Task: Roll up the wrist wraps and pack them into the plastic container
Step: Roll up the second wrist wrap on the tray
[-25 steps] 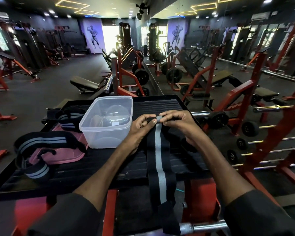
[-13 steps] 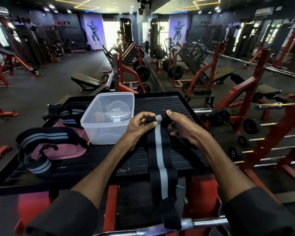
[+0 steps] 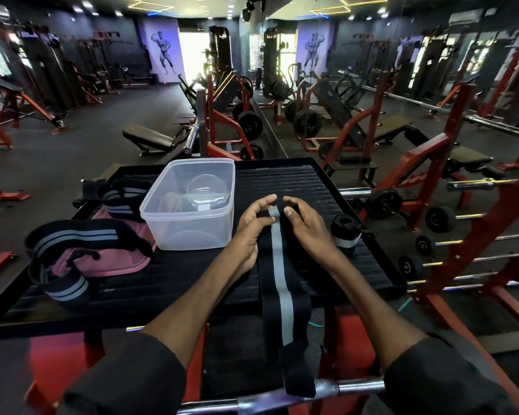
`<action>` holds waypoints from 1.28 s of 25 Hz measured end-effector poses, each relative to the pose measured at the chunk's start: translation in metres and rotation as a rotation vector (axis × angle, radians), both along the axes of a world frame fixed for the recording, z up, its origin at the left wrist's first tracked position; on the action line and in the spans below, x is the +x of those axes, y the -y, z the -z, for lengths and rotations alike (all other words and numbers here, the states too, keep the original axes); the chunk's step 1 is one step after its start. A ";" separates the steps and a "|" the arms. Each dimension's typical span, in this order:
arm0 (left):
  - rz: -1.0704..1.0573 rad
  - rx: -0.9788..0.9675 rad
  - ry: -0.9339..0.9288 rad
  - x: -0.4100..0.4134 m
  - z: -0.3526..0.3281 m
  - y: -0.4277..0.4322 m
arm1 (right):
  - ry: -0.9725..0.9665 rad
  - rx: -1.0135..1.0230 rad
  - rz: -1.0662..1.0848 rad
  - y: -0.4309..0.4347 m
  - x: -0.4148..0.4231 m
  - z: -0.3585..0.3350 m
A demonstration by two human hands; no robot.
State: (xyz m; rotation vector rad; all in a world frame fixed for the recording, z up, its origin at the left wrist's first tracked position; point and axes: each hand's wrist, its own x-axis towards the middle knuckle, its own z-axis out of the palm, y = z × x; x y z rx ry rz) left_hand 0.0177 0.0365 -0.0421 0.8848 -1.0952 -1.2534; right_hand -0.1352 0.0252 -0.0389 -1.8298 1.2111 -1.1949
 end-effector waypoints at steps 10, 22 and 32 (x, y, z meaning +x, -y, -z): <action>0.095 -0.016 0.222 0.023 0.010 0.000 | -0.039 -0.132 0.032 0.005 -0.003 0.005; -0.067 -0.210 0.360 0.020 0.005 -0.002 | 0.413 0.555 -0.137 0.007 -0.005 -0.031; 0.057 -0.010 0.227 0.024 -0.001 -0.010 | 0.313 0.309 -0.184 0.001 -0.013 -0.011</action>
